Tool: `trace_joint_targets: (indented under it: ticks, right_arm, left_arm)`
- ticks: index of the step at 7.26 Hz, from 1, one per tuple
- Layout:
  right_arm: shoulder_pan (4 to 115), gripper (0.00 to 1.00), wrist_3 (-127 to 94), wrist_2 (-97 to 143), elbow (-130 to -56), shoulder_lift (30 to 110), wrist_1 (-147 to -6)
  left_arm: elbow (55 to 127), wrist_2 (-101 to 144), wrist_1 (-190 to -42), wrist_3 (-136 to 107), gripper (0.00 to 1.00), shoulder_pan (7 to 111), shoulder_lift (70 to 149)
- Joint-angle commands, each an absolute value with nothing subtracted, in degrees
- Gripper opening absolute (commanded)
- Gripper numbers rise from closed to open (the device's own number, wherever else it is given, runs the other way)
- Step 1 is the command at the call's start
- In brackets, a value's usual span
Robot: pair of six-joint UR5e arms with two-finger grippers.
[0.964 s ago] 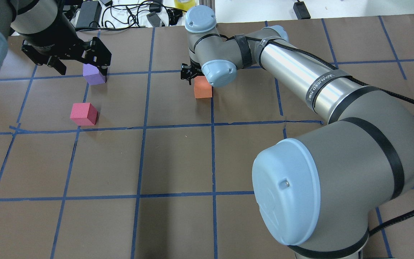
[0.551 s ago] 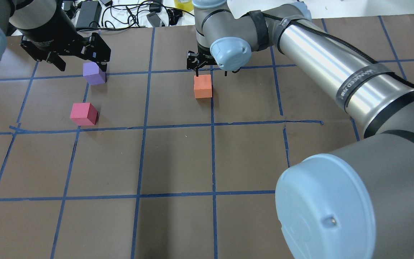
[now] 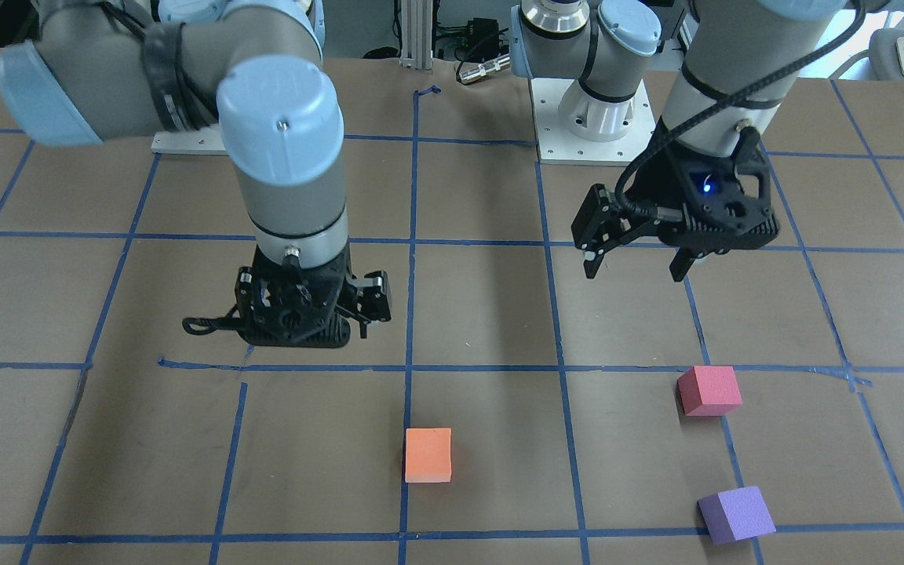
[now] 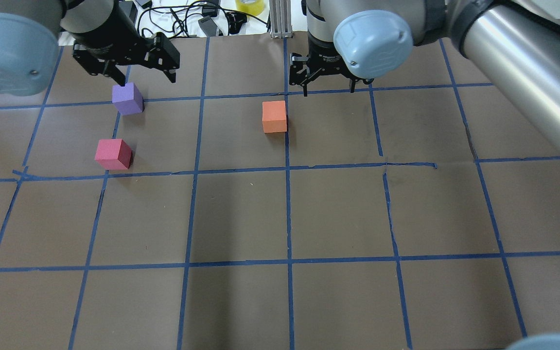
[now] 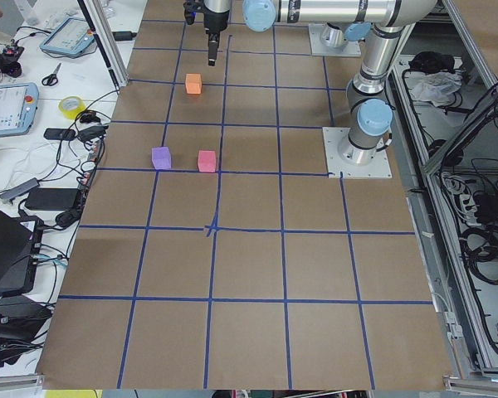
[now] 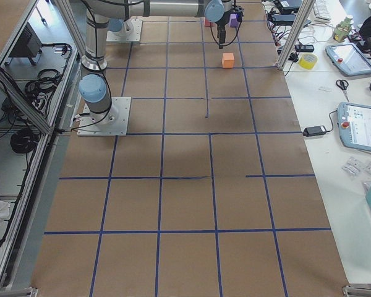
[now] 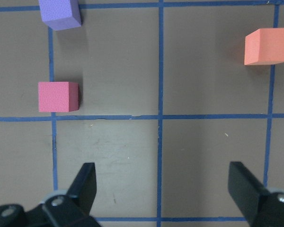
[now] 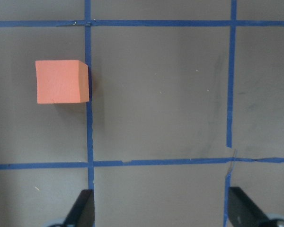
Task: Arrange blocks in a line
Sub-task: 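Raise the right gripper off the cube while the left gripper moves toward it, then reach the left gripper to the orange cube while the right arm withdraws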
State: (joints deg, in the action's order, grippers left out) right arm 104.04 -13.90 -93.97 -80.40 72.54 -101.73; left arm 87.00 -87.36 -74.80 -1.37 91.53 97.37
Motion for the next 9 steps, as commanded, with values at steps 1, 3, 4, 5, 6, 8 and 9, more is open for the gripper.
trace_joint_targets:
  ticks: [1,3,4,5,6,8,9]
  right_arm:
    - [100.83,1.00,-12.57,-94.31,-88.04,83.19,-98.38]
    - [100.28,1.00,-12.57,-94.39,-88.95,85.87,-95.62]
    - [100.11,1.00,-12.83,-95.35,-88.68,86.30,-95.10]
    - [99.24,1.00,-13.01,-95.36,-87.12,86.40,-95.36]
    - [97.23,1.00,-13.01,-94.14,-83.88,85.87,-95.27]
    - [95.36,1.00,-13.01,-92.72,-81.83,85.69,-94.83]
    - [95.36,1.00,-12.66,-93.42,-82.00,85.69,-94.83]
  left_arm:
    - [86.84,-89.45,-69.18,-5.15,1.00,96.31,104.47]
    - [86.57,-89.21,-64.17,-7.28,1.00,98.25,109.40]
    - [86.57,-88.95,-60.07,-9.47,1.00,99.57,112.21]
    - [86.57,-89.03,-54.81,-12.10,1.00,100.62,115.19]
    - [86.40,-89.03,-52.84,-13.26,1.00,101.42,117.83]
    - [82.55,-89.03,-52.65,-16.85,1.00,102.21,123.81]
    - [80.79,-89.12,-52.21,-18.01,1.00,102.91,126.10]
